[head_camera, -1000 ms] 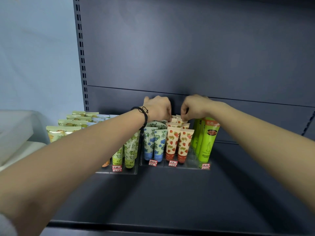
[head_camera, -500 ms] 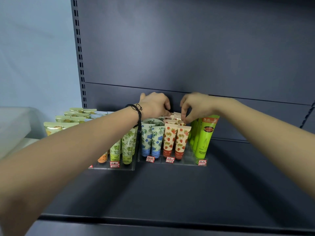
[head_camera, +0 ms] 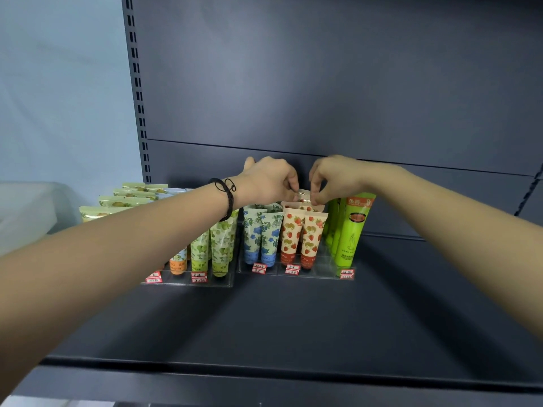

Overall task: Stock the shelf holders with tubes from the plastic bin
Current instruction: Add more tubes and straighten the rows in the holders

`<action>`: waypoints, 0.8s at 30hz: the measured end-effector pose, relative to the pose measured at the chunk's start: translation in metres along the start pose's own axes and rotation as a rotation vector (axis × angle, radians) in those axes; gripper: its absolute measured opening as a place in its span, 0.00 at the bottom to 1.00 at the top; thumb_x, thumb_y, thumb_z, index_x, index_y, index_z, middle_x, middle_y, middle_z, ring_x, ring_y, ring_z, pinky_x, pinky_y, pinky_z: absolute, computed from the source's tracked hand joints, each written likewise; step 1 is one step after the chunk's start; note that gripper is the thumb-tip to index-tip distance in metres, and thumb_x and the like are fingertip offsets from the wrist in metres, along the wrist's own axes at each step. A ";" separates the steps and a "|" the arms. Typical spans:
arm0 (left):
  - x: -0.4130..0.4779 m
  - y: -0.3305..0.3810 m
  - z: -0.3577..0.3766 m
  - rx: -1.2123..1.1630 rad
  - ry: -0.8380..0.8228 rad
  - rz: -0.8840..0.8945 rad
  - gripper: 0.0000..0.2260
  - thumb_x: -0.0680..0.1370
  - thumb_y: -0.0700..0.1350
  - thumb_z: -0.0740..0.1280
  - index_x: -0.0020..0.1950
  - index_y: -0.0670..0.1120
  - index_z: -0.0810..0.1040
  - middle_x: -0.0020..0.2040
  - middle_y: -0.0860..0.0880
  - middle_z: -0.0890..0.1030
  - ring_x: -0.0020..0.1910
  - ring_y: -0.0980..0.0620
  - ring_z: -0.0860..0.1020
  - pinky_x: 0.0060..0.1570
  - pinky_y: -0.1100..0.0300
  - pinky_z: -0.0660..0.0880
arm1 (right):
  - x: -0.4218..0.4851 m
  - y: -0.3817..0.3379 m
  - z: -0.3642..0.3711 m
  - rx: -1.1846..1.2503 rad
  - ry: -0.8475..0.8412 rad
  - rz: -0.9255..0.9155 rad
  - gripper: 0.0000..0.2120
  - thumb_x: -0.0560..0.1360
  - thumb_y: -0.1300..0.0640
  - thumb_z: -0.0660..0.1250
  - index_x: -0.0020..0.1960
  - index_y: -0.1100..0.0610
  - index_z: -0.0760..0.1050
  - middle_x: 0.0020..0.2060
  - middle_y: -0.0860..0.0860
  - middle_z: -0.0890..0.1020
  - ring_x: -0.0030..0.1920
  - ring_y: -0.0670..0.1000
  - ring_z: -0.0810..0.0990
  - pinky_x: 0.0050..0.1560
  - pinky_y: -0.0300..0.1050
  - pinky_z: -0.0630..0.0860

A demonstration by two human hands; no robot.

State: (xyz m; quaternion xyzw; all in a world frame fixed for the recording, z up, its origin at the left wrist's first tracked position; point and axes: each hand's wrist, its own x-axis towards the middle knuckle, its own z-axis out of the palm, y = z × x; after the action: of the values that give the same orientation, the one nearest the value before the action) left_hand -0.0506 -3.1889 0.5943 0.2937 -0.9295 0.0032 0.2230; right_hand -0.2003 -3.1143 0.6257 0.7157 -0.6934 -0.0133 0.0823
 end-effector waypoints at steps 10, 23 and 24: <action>-0.017 -0.002 -0.009 0.006 -0.086 0.129 0.09 0.71 0.57 0.71 0.49 0.56 0.83 0.49 0.60 0.79 0.52 0.58 0.68 0.53 0.52 0.58 | -0.035 -0.009 0.002 -0.077 0.061 -0.076 0.12 0.70 0.42 0.71 0.45 0.49 0.84 0.60 0.44 0.74 0.63 0.49 0.67 0.63 0.53 0.67; -0.031 -0.006 -0.031 0.160 -0.343 0.021 0.20 0.64 0.61 0.75 0.51 0.54 0.81 0.50 0.59 0.79 0.54 0.55 0.70 0.52 0.52 0.56 | -0.034 -0.010 0.009 -0.078 0.056 -0.056 0.08 0.71 0.46 0.72 0.46 0.49 0.83 0.60 0.45 0.74 0.64 0.50 0.66 0.60 0.52 0.65; -0.032 -0.008 -0.032 0.180 -0.353 0.013 0.20 0.63 0.61 0.75 0.51 0.55 0.80 0.49 0.58 0.79 0.54 0.55 0.70 0.52 0.52 0.56 | -0.034 -0.011 0.009 -0.077 0.061 -0.056 0.08 0.71 0.46 0.72 0.46 0.49 0.83 0.60 0.45 0.74 0.63 0.50 0.66 0.59 0.52 0.65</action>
State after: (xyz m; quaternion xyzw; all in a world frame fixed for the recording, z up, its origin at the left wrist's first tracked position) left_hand -0.0097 -3.1739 0.6085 0.3022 -0.9521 0.0361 0.0296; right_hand -0.1922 -3.0816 0.6124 0.7312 -0.6693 -0.0203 0.1306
